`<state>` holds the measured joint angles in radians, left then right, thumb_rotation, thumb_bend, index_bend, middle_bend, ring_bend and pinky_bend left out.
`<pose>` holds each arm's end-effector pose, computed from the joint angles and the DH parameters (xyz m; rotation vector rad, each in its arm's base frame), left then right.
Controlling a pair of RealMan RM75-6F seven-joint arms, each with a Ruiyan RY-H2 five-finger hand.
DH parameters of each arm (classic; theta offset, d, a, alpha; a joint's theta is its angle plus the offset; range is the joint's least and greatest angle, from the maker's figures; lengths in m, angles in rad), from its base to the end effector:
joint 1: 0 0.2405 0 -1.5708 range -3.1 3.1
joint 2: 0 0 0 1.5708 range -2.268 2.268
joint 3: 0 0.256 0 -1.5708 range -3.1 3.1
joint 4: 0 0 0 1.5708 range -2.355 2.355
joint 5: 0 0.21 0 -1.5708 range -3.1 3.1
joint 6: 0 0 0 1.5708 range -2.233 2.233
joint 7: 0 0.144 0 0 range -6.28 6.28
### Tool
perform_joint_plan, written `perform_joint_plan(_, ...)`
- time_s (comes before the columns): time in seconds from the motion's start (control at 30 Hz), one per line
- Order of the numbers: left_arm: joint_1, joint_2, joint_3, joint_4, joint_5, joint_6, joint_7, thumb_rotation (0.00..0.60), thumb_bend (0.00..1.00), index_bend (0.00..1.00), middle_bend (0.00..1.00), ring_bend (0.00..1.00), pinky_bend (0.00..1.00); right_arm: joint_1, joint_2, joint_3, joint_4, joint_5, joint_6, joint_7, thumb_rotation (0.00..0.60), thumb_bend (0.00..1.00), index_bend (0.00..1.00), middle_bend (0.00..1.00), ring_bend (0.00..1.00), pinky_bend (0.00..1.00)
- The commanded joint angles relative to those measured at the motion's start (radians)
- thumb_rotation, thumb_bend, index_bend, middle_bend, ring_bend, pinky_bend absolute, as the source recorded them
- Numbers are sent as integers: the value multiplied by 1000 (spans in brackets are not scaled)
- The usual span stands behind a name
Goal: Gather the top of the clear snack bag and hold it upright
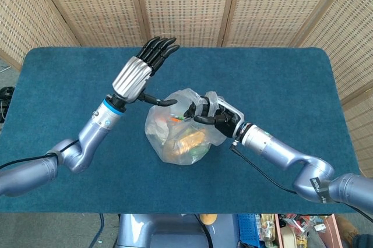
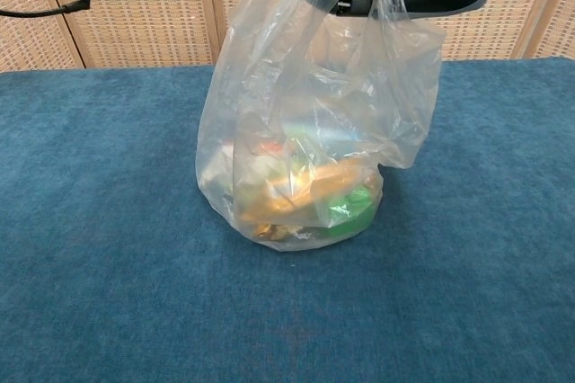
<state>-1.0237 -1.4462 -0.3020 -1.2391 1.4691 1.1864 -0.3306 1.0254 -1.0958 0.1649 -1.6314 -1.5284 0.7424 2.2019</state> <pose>-0.0251 0.4252 0.0915 -1.7868 -0.6405 -1.7198 -0.0549 -0.3754 0.0879 -0.6897 2.3801 -1.2119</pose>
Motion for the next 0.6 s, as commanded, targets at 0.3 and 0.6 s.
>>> perform_joint_plan(0.3, 78, 79, -11, -19, -46, 37, 12, 391, 0, 0, 0, 0, 0, -1, -5, 29, -9, 67, -40, -49, 600, 120, 545, 590, 386, 352)
perform_joint_plan(0.6, 142, 127, -4, 30, -61, 59, -49, 443, 0, 0, 0, 0, 0, 0, -26, 87, -42, 184, -89, -170, 600, 118, 489, 561, 312, 334)
